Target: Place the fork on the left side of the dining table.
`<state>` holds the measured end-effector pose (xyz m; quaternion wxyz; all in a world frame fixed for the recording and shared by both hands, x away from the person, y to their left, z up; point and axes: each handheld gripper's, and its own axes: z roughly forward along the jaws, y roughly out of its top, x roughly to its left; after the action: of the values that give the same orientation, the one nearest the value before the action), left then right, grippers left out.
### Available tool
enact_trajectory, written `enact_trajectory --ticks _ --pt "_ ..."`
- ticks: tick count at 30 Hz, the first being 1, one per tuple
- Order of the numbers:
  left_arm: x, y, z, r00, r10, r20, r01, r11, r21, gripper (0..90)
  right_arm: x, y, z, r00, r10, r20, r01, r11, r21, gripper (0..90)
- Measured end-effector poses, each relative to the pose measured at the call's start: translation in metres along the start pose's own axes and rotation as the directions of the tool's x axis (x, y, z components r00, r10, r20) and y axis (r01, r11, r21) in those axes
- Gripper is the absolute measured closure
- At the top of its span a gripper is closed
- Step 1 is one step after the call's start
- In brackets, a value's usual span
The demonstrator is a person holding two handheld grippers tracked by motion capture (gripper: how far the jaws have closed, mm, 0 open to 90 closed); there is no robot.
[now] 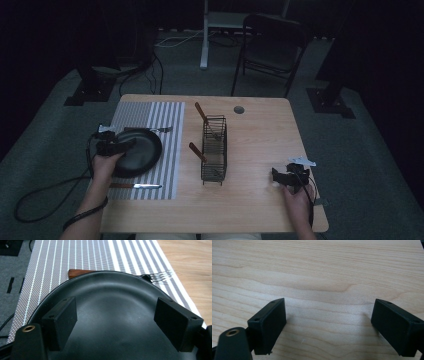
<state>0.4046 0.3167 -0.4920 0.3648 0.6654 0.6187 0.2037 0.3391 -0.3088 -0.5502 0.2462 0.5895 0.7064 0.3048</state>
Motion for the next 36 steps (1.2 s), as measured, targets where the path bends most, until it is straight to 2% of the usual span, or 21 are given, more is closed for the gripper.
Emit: enact_trajectory --ticks 3,8,16,17,24,27,36 --pt "-0.003 -0.003 -0.007 0.9997 0.024 0.009 -0.024 0.9997 0.001 18.9 0.0 0.0 0.0 1.0 0.0 0.0 0.0 1.0 0.0 12.3" --pt "-0.004 -0.007 -0.013 0.9995 0.031 0.011 -0.031 0.9995 -0.002 18.8 0.0 0.0 0.0 1.0 0.0 0.0 0.0 1.0 0.0 12.3" --pt "-0.007 -0.022 -0.025 0.9982 0.037 0.046 -0.037 0.9993 -0.006 18.8 0.0 0.0 0.0 1.0 0.0 0.0 0.0 1.0 0.0 12.3" --pt "-0.008 -0.025 -0.028 0.9978 0.049 0.044 -0.049 0.9988 -0.001 18.8 0.0 0.0 0.0 1.0 0.0 0.0 0.0 1.0 0.0 12.3" --pt "-0.007 -0.036 -0.041 0.9978 0.056 0.037 -0.055 0.9985 -0.005 18.8 0.0 0.0 0.0 1.0 0.0 0.0 0.0 1.0 0.0 12.3" --pt "-0.007 -0.041 -0.049 0.9979 0.047 0.044 -0.046 0.9987 -0.022 18.8 0.0 0.0 0.0 1.0 0.0 0.0 0.0 1.0 0.0 12.3" --pt "-0.015 -0.05 -0.069 0.9954 0.068 0.067 -0.065 0.9965 -0.053 18.8 0.0 0.0 0.0 1.0 0.0 0.0 0.0 1.0 0.0 12.3"
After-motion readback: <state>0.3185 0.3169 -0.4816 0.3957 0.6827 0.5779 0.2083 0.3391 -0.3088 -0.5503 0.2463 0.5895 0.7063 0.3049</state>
